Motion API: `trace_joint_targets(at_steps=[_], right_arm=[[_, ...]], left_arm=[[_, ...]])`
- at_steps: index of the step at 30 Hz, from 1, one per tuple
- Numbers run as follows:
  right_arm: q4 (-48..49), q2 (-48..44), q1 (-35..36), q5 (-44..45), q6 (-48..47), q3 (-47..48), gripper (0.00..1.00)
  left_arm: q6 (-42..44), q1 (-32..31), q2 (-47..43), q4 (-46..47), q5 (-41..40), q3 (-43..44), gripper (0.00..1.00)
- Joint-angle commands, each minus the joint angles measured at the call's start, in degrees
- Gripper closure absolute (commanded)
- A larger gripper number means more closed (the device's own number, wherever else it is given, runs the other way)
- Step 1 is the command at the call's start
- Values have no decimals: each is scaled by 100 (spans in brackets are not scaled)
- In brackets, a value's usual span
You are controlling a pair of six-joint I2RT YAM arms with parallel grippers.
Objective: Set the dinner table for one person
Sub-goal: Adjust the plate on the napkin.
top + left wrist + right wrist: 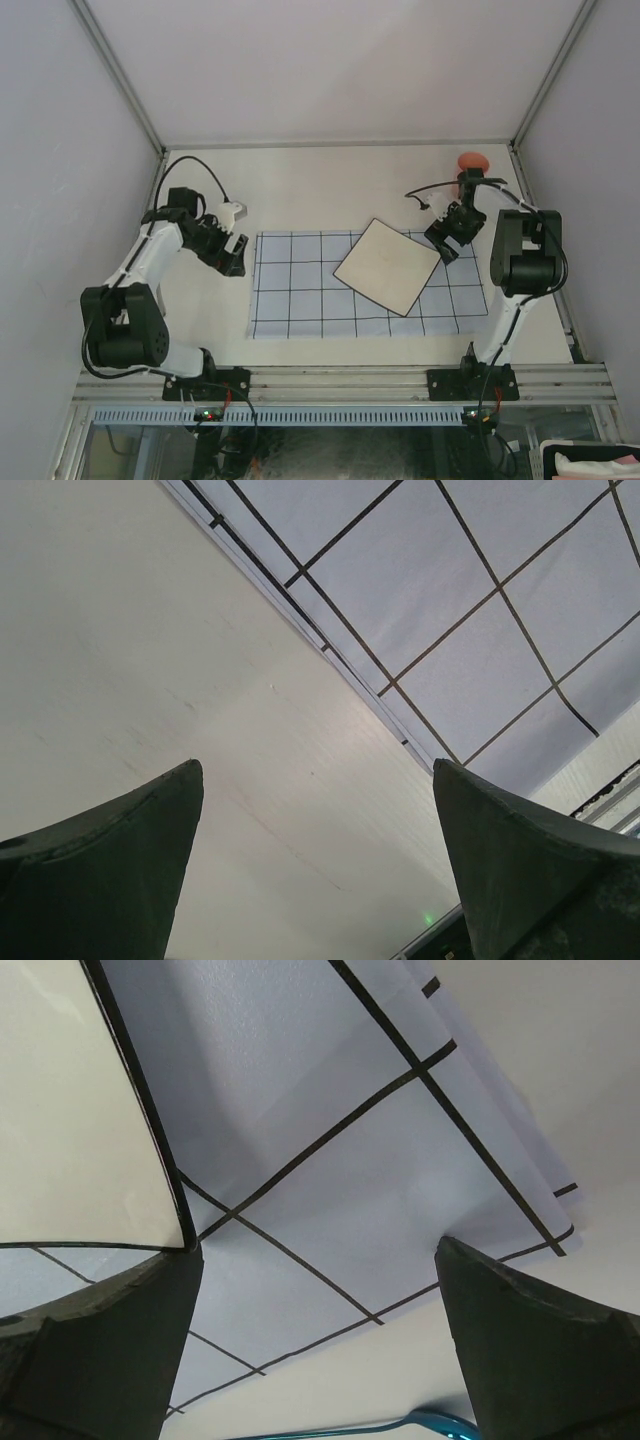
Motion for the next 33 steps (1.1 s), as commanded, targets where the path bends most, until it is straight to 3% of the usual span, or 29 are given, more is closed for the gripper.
trace_joint_targets(at_steps=[1, 7, 10, 16, 20, 27, 33], right_arm=[[74, 55, -7, -408, 229, 234, 0], [-432, -509, -2, -1398, 717, 296, 0], [-772, -619, 3, -2164, 872, 389, 0], [-1618, -51, -190, -3425, 927, 1284, 0], [-2185, 540, -330, -4086, 852, 1895, 0], [-2157, 820, -503, -3977, 965, 1631, 0], [-2119, 804, -598, -3659, 892, 1380, 0]], left_arm=[[142, -136, 248, 13, 127, 185, 0], [2, -618, 930, 27, 503, 649, 0], [-272, -972, 1359, 22, 1069, 1030, 0], [-948, -1557, 2308, 325, 2541, 1661, 0], [-1686, -1704, 2824, 978, 3250, 1493, 0], [-2786, -1937, 2899, 2586, 3506, 715, 0], [-3007, -2230, 3298, 2783, 3793, 825, 0]])
